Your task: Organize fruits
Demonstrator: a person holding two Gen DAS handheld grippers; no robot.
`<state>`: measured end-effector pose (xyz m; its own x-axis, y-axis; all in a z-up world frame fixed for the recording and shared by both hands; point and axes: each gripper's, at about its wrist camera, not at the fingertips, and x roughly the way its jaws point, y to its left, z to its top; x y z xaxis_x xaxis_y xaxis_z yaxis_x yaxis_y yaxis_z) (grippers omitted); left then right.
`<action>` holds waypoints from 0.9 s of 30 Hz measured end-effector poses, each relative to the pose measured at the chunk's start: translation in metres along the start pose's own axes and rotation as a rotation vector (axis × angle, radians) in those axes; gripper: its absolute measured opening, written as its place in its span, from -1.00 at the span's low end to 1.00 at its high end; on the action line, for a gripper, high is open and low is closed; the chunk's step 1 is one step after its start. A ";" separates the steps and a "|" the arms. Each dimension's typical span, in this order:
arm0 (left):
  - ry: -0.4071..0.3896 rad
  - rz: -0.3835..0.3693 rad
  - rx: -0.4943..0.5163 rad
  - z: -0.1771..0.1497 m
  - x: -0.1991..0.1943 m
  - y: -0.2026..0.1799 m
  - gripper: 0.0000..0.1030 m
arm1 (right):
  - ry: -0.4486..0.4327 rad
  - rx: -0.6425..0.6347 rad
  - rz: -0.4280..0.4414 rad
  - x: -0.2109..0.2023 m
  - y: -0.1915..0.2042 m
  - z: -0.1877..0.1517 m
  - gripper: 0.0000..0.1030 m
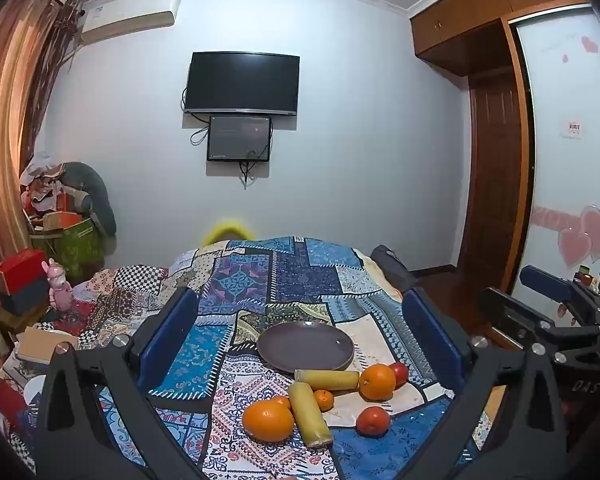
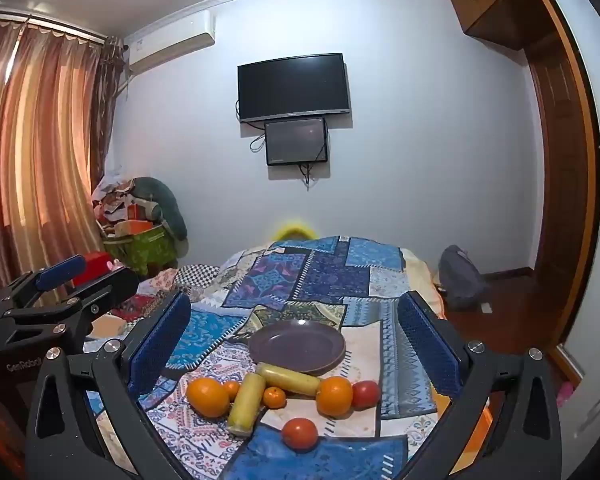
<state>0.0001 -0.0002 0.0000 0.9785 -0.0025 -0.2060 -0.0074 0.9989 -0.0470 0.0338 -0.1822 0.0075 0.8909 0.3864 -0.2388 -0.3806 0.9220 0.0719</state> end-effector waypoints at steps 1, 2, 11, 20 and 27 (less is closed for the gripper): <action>-0.005 -0.001 -0.003 0.000 0.000 0.000 1.00 | -0.002 -0.001 -0.002 0.000 0.000 0.000 1.00; -0.004 0.001 -0.002 0.000 0.000 0.000 1.00 | -0.003 -0.003 -0.004 0.000 0.000 0.000 1.00; -0.005 0.001 -0.004 0.010 0.001 0.000 1.00 | -0.011 -0.007 -0.003 0.000 0.003 -0.001 1.00; -0.014 -0.003 -0.015 0.005 -0.001 0.000 1.00 | -0.018 0.000 -0.006 -0.004 -0.001 0.000 1.00; -0.017 -0.004 -0.004 0.006 -0.003 -0.003 1.00 | -0.019 0.003 -0.006 -0.004 -0.001 0.001 1.00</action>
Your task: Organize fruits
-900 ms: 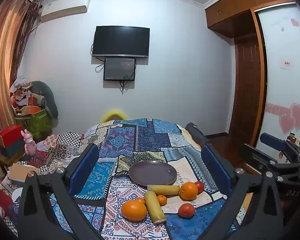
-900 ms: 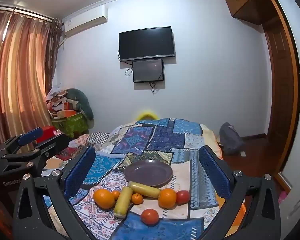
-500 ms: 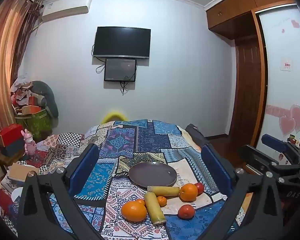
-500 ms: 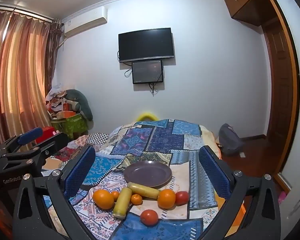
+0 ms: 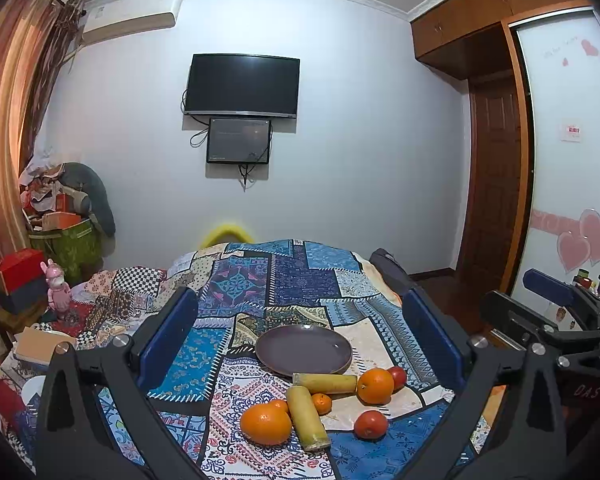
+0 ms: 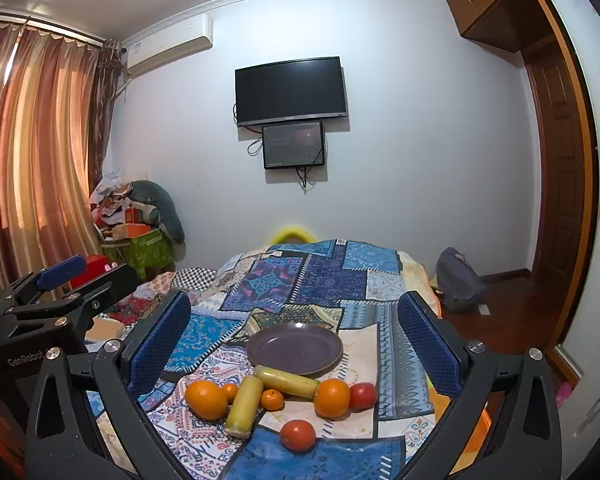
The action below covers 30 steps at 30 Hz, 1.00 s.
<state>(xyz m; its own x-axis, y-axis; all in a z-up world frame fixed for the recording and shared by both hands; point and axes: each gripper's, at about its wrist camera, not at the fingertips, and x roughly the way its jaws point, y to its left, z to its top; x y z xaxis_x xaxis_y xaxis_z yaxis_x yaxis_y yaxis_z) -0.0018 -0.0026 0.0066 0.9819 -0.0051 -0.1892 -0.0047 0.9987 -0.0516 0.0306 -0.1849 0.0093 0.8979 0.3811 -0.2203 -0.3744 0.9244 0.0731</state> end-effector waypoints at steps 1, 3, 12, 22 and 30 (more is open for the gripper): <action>0.000 -0.001 0.001 0.000 -0.001 -0.001 1.00 | 0.000 0.000 0.000 0.000 0.000 0.000 1.00; 0.000 -0.002 0.004 0.000 -0.001 -0.001 1.00 | 0.000 0.000 0.000 0.000 0.000 0.000 1.00; 0.001 -0.003 0.007 0.001 0.002 -0.002 1.00 | -0.001 0.010 0.000 0.000 -0.005 0.001 1.00; -0.006 0.004 0.009 0.000 0.001 -0.001 1.00 | -0.005 0.011 0.001 -0.001 -0.004 0.002 1.00; -0.002 0.001 0.009 -0.002 0.003 -0.001 1.00 | -0.005 0.014 0.000 -0.001 -0.005 0.002 1.00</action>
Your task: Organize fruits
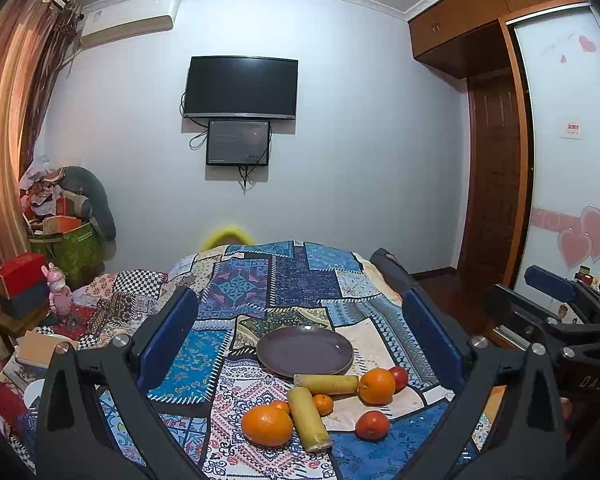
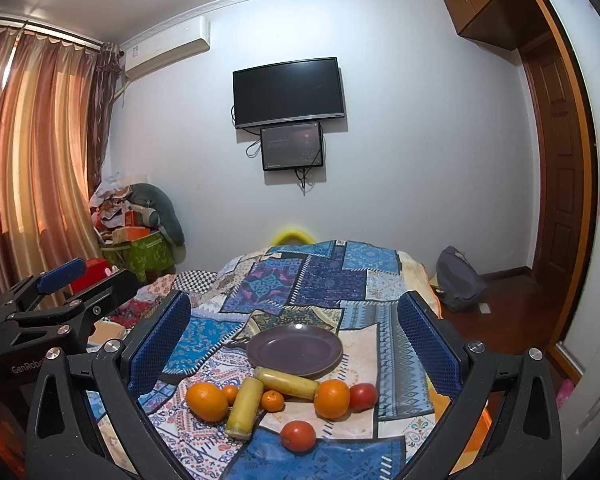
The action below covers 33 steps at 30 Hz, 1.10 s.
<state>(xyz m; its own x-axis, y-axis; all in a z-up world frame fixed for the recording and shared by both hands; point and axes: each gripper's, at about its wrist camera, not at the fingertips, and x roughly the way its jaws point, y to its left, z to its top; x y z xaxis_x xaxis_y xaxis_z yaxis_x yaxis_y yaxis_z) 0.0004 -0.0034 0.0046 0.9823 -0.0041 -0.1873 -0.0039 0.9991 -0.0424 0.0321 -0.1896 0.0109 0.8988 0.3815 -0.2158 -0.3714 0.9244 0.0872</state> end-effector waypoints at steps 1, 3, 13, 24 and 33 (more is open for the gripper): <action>0.001 0.000 0.001 0.000 0.000 0.000 1.00 | 0.000 0.000 0.000 0.000 0.000 0.000 1.00; 0.000 0.001 0.004 -0.001 0.000 0.000 1.00 | 0.001 0.000 0.001 0.000 0.000 0.000 1.00; 0.000 0.003 0.004 -0.001 0.001 -0.001 1.00 | -0.001 0.000 0.004 0.000 0.003 -0.001 1.00; 0.000 -0.009 0.006 -0.002 0.000 -0.002 1.00 | 0.000 -0.011 0.021 0.000 0.005 -0.003 1.00; 0.026 -0.019 0.011 -0.007 0.009 0.000 0.84 | 0.025 0.004 0.045 0.007 0.001 -0.008 0.97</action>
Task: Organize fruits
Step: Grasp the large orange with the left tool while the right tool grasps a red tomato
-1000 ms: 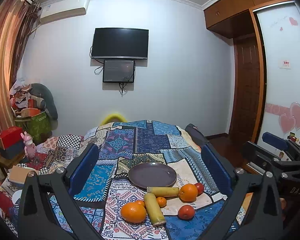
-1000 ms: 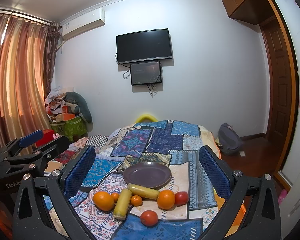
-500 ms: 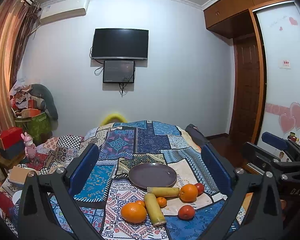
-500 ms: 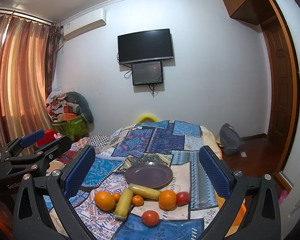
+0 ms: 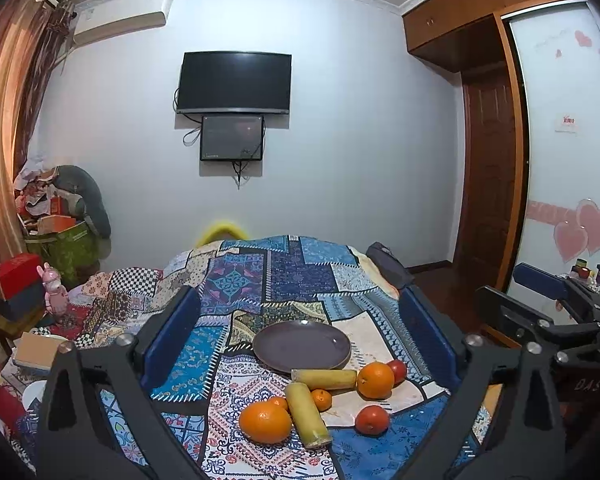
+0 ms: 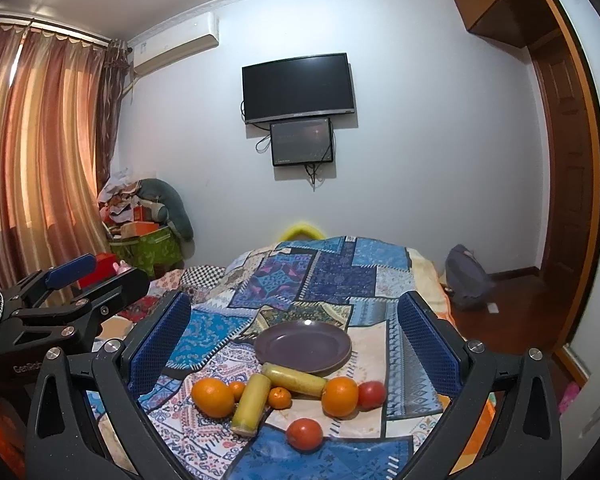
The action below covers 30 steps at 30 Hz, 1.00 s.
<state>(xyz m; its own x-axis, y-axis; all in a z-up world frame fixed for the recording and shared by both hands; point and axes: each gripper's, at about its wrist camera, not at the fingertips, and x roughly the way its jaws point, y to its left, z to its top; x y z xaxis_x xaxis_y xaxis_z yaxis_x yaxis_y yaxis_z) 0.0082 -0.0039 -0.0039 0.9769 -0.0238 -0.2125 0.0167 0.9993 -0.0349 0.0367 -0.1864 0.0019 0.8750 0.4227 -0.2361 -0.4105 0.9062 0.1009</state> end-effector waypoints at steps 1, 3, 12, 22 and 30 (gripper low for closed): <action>0.017 -0.004 -0.001 -0.002 0.004 0.001 0.75 | 0.010 0.008 0.006 0.003 -0.002 -0.001 0.94; 0.042 -0.008 -0.007 -0.005 0.010 0.003 0.67 | 0.039 0.021 0.015 0.009 -0.006 -0.004 0.76; 0.237 -0.012 -0.034 -0.034 0.061 0.027 0.14 | 0.246 0.055 0.037 0.052 -0.026 -0.037 0.20; 0.499 -0.023 -0.058 -0.095 0.115 0.051 -0.03 | 0.500 0.099 0.082 0.094 -0.041 -0.089 0.00; 0.634 -0.043 -0.061 -0.131 0.140 0.053 0.07 | 0.630 0.115 0.101 0.116 -0.044 -0.120 0.00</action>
<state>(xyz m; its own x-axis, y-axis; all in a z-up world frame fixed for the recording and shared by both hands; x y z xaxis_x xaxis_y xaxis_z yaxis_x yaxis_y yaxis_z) 0.1177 0.0420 -0.1637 0.6595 -0.0963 -0.7455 0.0231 0.9939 -0.1079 0.1254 -0.1779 -0.1462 0.5008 0.4511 -0.7387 -0.4220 0.8724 0.2466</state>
